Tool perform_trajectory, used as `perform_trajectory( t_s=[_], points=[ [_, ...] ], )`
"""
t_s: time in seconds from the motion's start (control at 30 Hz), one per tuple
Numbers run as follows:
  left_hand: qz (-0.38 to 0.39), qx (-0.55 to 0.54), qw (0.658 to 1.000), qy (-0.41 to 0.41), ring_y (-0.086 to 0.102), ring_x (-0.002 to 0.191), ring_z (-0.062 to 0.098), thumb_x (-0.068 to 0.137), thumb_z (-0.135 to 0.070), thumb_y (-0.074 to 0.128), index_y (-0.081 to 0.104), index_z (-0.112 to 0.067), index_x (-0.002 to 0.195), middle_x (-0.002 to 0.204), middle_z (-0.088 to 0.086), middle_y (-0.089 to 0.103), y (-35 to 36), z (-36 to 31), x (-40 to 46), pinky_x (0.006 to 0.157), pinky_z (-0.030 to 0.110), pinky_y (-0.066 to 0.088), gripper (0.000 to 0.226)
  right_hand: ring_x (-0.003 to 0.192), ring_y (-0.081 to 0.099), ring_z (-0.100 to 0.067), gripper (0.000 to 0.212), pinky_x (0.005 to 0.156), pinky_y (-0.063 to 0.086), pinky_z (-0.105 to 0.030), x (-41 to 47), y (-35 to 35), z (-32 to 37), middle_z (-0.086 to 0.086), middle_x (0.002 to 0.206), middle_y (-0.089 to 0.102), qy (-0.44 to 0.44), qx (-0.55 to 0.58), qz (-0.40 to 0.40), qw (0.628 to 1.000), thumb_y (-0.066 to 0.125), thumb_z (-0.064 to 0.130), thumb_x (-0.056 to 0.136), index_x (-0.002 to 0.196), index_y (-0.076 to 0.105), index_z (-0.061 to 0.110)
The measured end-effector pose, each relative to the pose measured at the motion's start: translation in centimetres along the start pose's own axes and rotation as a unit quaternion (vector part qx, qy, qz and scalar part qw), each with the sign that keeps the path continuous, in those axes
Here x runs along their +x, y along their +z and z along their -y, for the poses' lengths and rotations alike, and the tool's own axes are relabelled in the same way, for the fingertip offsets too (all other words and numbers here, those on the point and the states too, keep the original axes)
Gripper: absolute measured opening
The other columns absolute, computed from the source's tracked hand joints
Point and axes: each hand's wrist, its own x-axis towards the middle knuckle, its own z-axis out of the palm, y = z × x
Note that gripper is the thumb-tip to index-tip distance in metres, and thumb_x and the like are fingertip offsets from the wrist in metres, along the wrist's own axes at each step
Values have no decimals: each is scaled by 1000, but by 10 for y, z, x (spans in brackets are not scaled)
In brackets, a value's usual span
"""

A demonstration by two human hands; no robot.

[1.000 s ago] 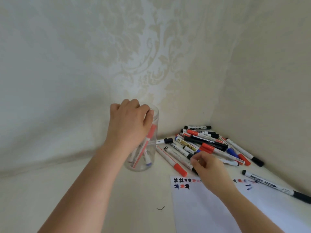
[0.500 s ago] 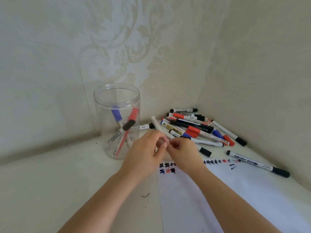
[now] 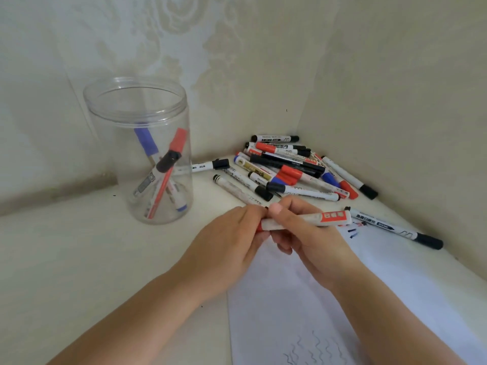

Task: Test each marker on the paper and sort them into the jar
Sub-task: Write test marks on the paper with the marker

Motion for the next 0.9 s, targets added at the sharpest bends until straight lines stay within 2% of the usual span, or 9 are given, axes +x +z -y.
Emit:
perform_trajectory(
  t_s=[0.2,0.3,0.4,0.47,0.6,0.7,0.77,0.83,0.9],
  points=[
    [-10,68,998,9,53,51,12,90,-40,35,48,-13,88,65,-8,60,-10,-12,-3,38,26,36,30,48,45,-11,24,45,32,-21,-4,11,-3,-2,52,53,-44,14,-5,999,57,21,82,61,54,11],
    [-25,64,998,13,51,45,9,89,-41,38,53,-15,87,57,-11,59,-12,-17,-4,35,23,33,30,51,47,-15,25,46,34,-22,-6,10,-1,-5,54,53,-53,21,0,998,56,19,81,57,52,14],
    [-47,56,997,5,46,48,13,87,-47,41,56,-19,87,48,-16,38,-11,-17,-5,37,19,26,32,48,48,-9,26,46,38,-17,-7,9,1,0,51,54,-74,10,0,997,57,16,80,54,53,17],
    [-47,46,998,-3,43,51,9,87,-53,39,54,-22,92,52,-19,32,-11,-15,-3,39,17,24,34,46,48,-8,24,45,38,-16,-6,9,2,-1,52,54,-90,-5,-1,996,60,17,79,56,55,16],
    [-25,-6,995,-99,47,62,-7,79,-70,25,36,-33,114,66,-20,44,-8,2,4,48,14,26,52,47,48,-19,22,43,39,-24,3,-6,4,-13,57,59,-45,-1,-73,996,55,23,85,70,64,11],
    [-16,-24,986,-164,46,67,-4,87,-48,40,31,-33,119,84,-16,49,-6,23,3,54,15,31,36,52,57,-19,17,47,47,-24,8,-18,2,-13,65,68,16,-16,-122,992,58,16,90,82,71,8],
    [5,-28,982,-187,46,69,-2,88,-34,50,32,-31,120,91,-15,48,-4,31,1,57,14,32,37,50,55,-13,15,46,45,-21,12,-17,-3,-8,59,66,41,-59,-130,989,65,15,84,71,70,11],
    [41,-49,979,-191,45,78,-4,84,-37,57,31,-32,121,95,-18,44,-2,34,0,63,14,34,46,44,50,-8,16,43,39,-18,16,-11,-9,-1,52,62,53,-111,-144,982,70,18,80,65,65,14],
    [67,-76,976,-192,39,91,-7,73,-52,61,28,-36,120,99,-22,39,0,34,-2,72,18,33,60,42,49,-2,12,41,37,-15,20,-6,-15,7,49,61,59,-150,-157,974,71,16,78,70,61,16]
  ],
)
